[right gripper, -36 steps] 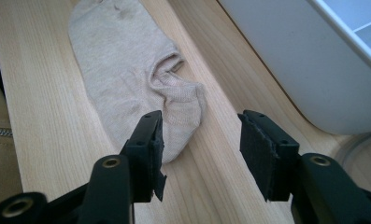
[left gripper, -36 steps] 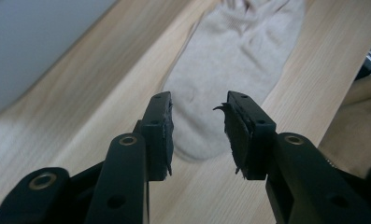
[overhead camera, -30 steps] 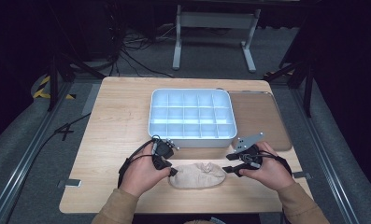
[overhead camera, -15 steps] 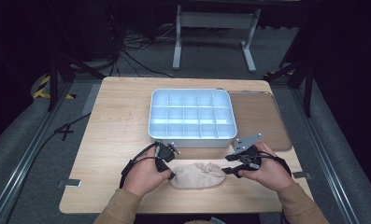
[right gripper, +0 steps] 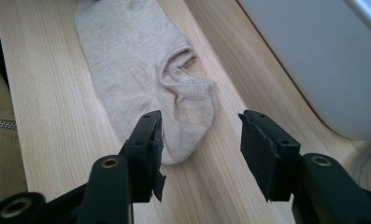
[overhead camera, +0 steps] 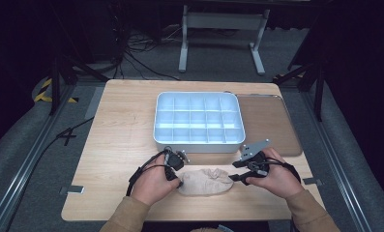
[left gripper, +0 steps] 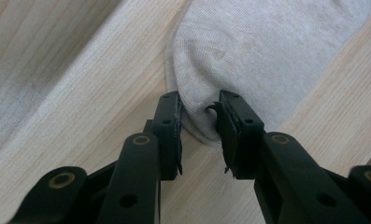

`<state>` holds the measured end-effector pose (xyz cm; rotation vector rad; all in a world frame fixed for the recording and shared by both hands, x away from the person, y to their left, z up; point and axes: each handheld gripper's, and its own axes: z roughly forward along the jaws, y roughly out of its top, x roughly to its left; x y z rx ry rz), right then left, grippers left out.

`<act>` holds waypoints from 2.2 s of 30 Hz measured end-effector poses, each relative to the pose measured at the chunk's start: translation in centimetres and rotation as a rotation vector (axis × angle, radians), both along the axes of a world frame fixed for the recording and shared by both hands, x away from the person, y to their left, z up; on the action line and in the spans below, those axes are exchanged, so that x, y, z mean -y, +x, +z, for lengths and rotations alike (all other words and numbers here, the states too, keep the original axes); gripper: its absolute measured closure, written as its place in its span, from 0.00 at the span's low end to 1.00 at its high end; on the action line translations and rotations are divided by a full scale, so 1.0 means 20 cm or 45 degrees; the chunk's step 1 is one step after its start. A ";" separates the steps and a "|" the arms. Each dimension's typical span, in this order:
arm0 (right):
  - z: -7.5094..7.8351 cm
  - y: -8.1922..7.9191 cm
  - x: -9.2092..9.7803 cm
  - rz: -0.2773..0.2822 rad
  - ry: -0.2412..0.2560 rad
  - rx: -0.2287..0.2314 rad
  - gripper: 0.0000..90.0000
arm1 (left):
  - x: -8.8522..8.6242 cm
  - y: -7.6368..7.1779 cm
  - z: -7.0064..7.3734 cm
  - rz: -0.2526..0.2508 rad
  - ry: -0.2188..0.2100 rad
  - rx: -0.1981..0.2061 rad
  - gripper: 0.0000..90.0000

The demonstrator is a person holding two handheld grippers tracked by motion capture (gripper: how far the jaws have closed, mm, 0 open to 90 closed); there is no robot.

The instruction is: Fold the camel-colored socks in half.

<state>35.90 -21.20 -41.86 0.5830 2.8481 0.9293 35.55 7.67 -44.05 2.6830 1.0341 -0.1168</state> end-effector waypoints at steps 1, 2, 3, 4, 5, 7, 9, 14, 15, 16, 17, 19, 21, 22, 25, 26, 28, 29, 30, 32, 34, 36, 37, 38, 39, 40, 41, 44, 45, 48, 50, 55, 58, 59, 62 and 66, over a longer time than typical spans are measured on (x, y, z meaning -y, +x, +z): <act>0.00 0.00 0.00 -0.001 -0.002 -0.007 0.55 | 0.00 0.00 0.00 0.003 0.000 0.007 0.80; 0.00 0.00 -0.01 0.002 -0.014 0.000 0.56 | 0.01 0.00 0.00 0.002 -0.011 -0.006 0.85; 0.00 -0.01 -0.01 0.005 -0.020 -0.004 0.58 | 0.01 -0.01 0.00 -0.007 -0.004 -0.009 0.90; 0.00 -0.01 -0.01 0.014 -0.029 -0.009 0.61 | 0.02 -0.01 0.00 -0.009 -0.011 -0.007 0.93; -0.01 -0.02 -0.02 0.017 -0.036 -0.025 0.64 | 0.02 -0.01 0.00 -0.006 -0.011 0.001 0.94; -0.01 -0.03 -0.04 0.032 -0.059 -0.032 0.70 | 0.03 -0.01 0.00 0.000 -0.011 0.015 0.95; -0.03 -0.03 -0.05 0.044 -0.066 -0.049 0.74 | 0.03 -0.01 0.00 -0.002 -0.019 0.015 0.95; -0.08 -0.05 -0.10 0.020 -0.051 -0.071 0.87 | 0.01 -0.02 0.03 0.022 -0.058 0.011 0.95; -0.08 -0.05 -0.10 0.020 -0.051 -0.071 0.87 | 0.01 -0.02 0.03 0.022 -0.058 0.011 0.95; -0.09 -0.05 -0.11 0.011 -0.037 -0.074 0.90 | 0.01 -0.02 0.05 0.021 -0.062 0.016 0.95; -0.10 -0.06 -0.12 0.010 -0.031 -0.072 0.92 | 0.00 -0.03 0.06 0.022 -0.066 0.020 0.95; -0.10 -0.06 -0.12 -0.012 -0.033 -0.059 0.95 | 0.00 -0.03 0.08 0.012 -0.076 0.033 0.95; -0.11 -0.06 -0.13 -0.024 -0.034 -0.040 0.97 | -0.01 -0.04 0.11 0.001 -0.090 0.040 0.95; -0.12 -0.06 -0.13 -0.027 -0.025 -0.029 0.98 | -0.01 -0.05 0.12 0.012 -0.096 0.037 0.95; -0.11 -0.08 -0.15 -0.005 0.055 -0.016 0.99 | -0.01 -0.06 0.15 0.008 -0.119 0.044 0.95; -0.10 -0.09 -0.17 0.003 0.084 -0.020 0.99 | -0.02 -0.06 0.15 0.008 -0.121 0.044 0.95; -0.10 -0.10 -0.21 0.026 0.128 -0.014 0.99 | -0.02 -0.06 0.17 0.007 -0.129 0.042 0.95; -0.10 -0.11 -0.23 0.038 0.146 -0.006 0.99 | -0.02 -0.07 0.17 0.004 -0.137 0.041 0.95; -0.11 -0.13 -0.25 0.050 0.160 0.002 0.99 | -0.02 -0.07 0.18 0.002 -0.142 0.044 0.95; -0.11 -0.14 -0.29 0.064 0.173 0.024 0.99 | -0.02 -0.07 0.19 -0.008 -0.143 0.037 0.95; -0.13 -0.15 -0.32 0.072 0.188 0.036 0.99 | -0.01 -0.08 0.19 -0.010 -0.149 0.041 0.95; -0.15 -0.15 -0.35 0.082 0.188 0.036 0.99 | -0.01 -0.08 0.20 -0.008 -0.151 0.037 0.95; -0.16 -0.15 -0.36 0.091 0.187 0.022 0.99 | -0.01 -0.08 0.20 -0.016 -0.155 0.041 0.95; -0.16 -0.15 -0.36 0.091 0.187 0.022 0.99 | -0.01 -0.08 0.20 -0.016 -0.155 0.041 0.95; -0.17 -0.16 -0.37 0.099 0.173 0.017 0.99 | -0.01 -0.08 0.20 -0.011 -0.155 0.040 0.95; -0.18 -0.16 -0.38 0.102 0.161 0.012 0.99 | -0.02 -0.08 0.20 -0.015 -0.156 0.049 0.95; -0.19 -0.16 -0.38 0.096 0.146 0.007 0.99 | -0.02 -0.08 0.21 -0.018 -0.157 0.051 0.95; -0.22 -0.15 -0.39 0.096 0.110 -0.011 0.99 | -0.02 -0.08 0.21 -0.018 -0.172 0.049 0.95; -0.23 -0.15 -0.38 0.096 0.115 -0.017 0.99 | -0.02 -0.09 0.22 -0.014 -0.176 0.047 0.95; -0.23 -0.16 -0.39 0.098 0.114 -0.014 1.00 | -0.02 -0.09 0.22 -0.012 -0.193 0.044 0.95; -0.23 -0.16 -0.39 0.110 0.103 0.005 1.00 | -0.02 -0.09 0.23 -0.003 -0.220 0.042 0.95; -0.23 -0.17 -0.39 0.105 0.101 0.020 1.00 | -0.02 -0.09 0.24 -0.019 -0.219 0.047 0.95; -0.23 -0.18 -0.39 0.110 0.103 0.027 1.00 | -0.01 -0.09 0.25 -0.021 -0.209 0.028 0.95; -0.22 -0.17 -0.38 0.120 0.110 0.026 0.99 | 0.00 -0.09 0.25 -0.027 -0.201 0.026 0.95; -0.15 -0.15 -0.29 0.045 0.154 0.055 1.00 | 0.00 -0.09 0.25 -0.038 -0.183 0.019 0.95; -0.12 -0.10 -0.13 -0.093 0.143 0.060 1.00 | 0.01 -0.08 0.27 -0.042 -0.174 0.012 0.95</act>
